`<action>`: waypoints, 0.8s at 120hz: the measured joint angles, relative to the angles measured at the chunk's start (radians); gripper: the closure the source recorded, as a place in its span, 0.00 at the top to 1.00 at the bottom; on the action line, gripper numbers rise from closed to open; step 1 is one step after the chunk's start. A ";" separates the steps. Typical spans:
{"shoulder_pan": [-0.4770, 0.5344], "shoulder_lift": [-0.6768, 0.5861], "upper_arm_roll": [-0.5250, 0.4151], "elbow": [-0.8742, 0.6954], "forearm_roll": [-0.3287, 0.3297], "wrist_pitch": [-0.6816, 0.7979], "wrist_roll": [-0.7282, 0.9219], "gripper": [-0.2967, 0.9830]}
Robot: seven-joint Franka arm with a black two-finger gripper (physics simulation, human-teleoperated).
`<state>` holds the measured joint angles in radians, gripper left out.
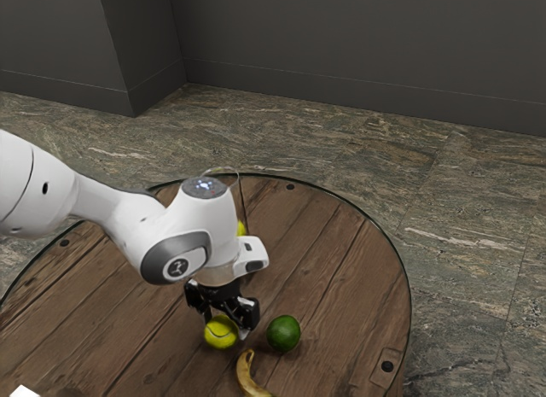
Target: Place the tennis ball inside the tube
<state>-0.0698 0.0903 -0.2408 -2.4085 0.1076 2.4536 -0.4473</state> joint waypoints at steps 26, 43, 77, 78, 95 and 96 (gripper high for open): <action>0.000 0.003 0.004 -0.013 0.001 0.009 -0.044 0.58; 0.001 0.008 0.006 -0.027 0.003 0.014 -0.067 0.54; 0.003 -0.075 0.006 -0.037 0.010 -0.002 -0.111 0.45; 0.003 -0.083 0.006 -0.037 0.010 -0.004 -0.112 0.45; 0.003 -0.185 0.005 0.028 0.013 -0.069 -0.132 0.41; 0.002 -0.188 0.005 0.036 0.013 -0.074 -0.133 0.41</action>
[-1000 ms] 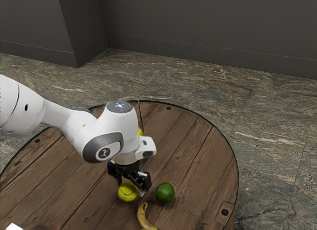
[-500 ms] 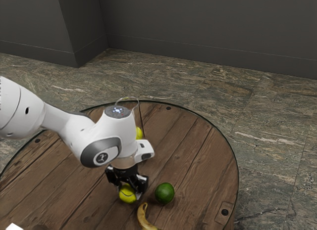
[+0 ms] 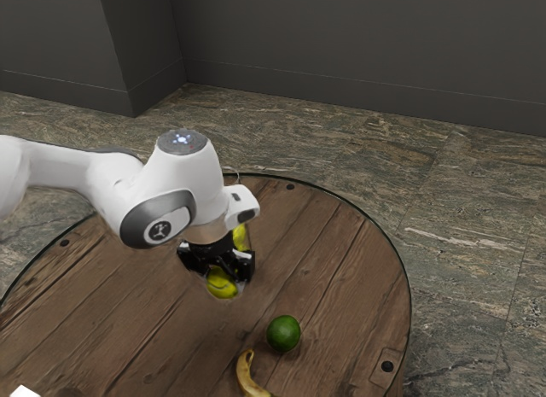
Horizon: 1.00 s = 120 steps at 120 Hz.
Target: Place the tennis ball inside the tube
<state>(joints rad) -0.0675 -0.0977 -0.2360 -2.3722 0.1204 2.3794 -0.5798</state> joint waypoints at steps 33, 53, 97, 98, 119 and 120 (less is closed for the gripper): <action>0.002 -0.042 0.041 0.274 -0.048 -0.235 0.052 0.41; 0.004 -0.015 0.103 0.372 -0.029 -0.289 0.120 0.43; -0.002 0.110 0.127 0.510 0.014 -0.314 0.242 0.45; -0.003 0.111 0.128 0.511 0.014 -0.314 0.244 0.46; -0.022 0.127 0.154 0.528 0.018 -0.318 0.284 0.49; -0.022 0.128 0.155 0.528 0.018 -0.318 0.286 0.50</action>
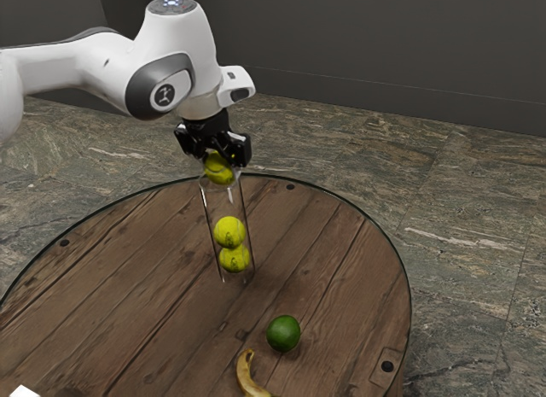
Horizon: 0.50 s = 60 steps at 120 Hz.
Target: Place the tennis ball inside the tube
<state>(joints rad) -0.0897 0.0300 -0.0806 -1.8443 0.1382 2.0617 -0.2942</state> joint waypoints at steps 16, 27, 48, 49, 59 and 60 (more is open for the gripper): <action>0.009 0.009 0.015 0.001 -0.005 -0.001 0.027 0.59; 0.028 0.014 0.018 0.002 -0.007 -0.001 0.044 0.65; 0.051 -0.024 0.020 0.005 -0.041 -0.054 0.081 0.72; 0.051 -0.028 0.021 0.012 -0.047 -0.062 0.085 0.72; 0.041 -0.045 0.038 0.123 -0.110 -0.163 0.135 0.74; 0.040 -0.046 0.040 0.134 -0.116 -0.173 0.140 0.74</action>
<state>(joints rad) -0.0495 -0.0164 -0.0405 -1.7101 0.0219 1.8890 -0.1539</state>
